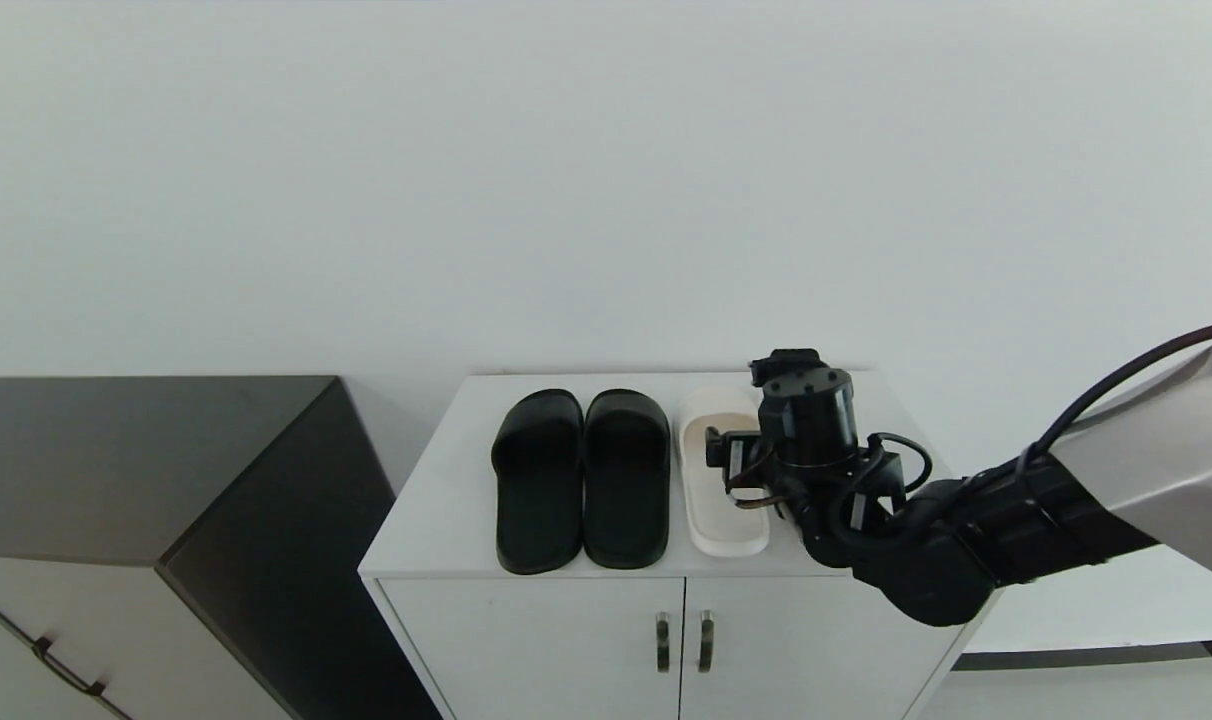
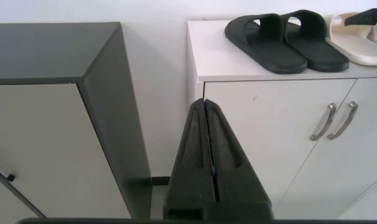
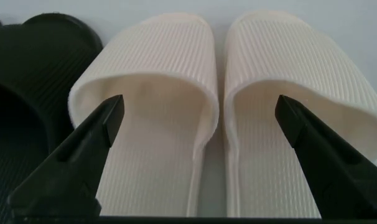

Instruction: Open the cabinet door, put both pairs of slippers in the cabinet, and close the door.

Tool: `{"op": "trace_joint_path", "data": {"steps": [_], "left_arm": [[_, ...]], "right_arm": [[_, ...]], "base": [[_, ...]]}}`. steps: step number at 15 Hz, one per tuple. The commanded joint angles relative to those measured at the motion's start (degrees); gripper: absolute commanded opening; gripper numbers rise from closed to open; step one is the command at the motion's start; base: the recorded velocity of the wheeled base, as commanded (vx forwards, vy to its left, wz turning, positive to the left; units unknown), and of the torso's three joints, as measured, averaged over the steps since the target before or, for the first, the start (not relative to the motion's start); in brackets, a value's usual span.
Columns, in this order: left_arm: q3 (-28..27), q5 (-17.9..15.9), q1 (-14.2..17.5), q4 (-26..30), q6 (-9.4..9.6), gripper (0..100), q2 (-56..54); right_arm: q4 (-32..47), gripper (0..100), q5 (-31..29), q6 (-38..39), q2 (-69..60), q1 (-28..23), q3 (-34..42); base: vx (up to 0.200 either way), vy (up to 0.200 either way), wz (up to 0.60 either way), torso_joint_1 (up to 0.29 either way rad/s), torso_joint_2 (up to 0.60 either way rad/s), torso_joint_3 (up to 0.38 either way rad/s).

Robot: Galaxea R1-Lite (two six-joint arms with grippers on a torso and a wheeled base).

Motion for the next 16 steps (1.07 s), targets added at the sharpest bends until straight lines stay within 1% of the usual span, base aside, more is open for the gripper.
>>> {"op": "trace_joint_path", "data": {"steps": [1,6,10,11,16], "left_arm": [[0.0,0.0,-0.1,0.0,-0.04,0,0.1],[0.0,0.0,0.0,0.0,-0.04,0,0.1],[0.0,0.0,-0.1,0.0,-0.13,0,0.1],[0.0,0.0,0.0,0.0,-0.13,0,0.1],[0.0,0.1,0.0,0.0,-0.22,0,0.1]], "right_arm": [[0.1,100,0.2,-0.2,2.9,-1.7,-3.4],[0.2,100,0.3,-0.3,5.2,-2.2,-5.9],[0.2,100,0.4,-1.4,7.0,-4.3,-8.2],[0.2,0,0.4,-1.5,7.2,-4.6,-8.6],[0.0,0,0.2,-2.7,6.9,-3.9,-8.3]], "base": [[0.0,0.0,0.0,0.0,0.0,0.0],[0.0,0.0,0.0,0.0,0.0,0.0],[0.0,0.0,0.0,0.0,0.0,0.0],[0.0,0.0,0.0,0.0,0.0,0.0],[0.0,0.0,0.0,0.0,0.0,0.0]]}}
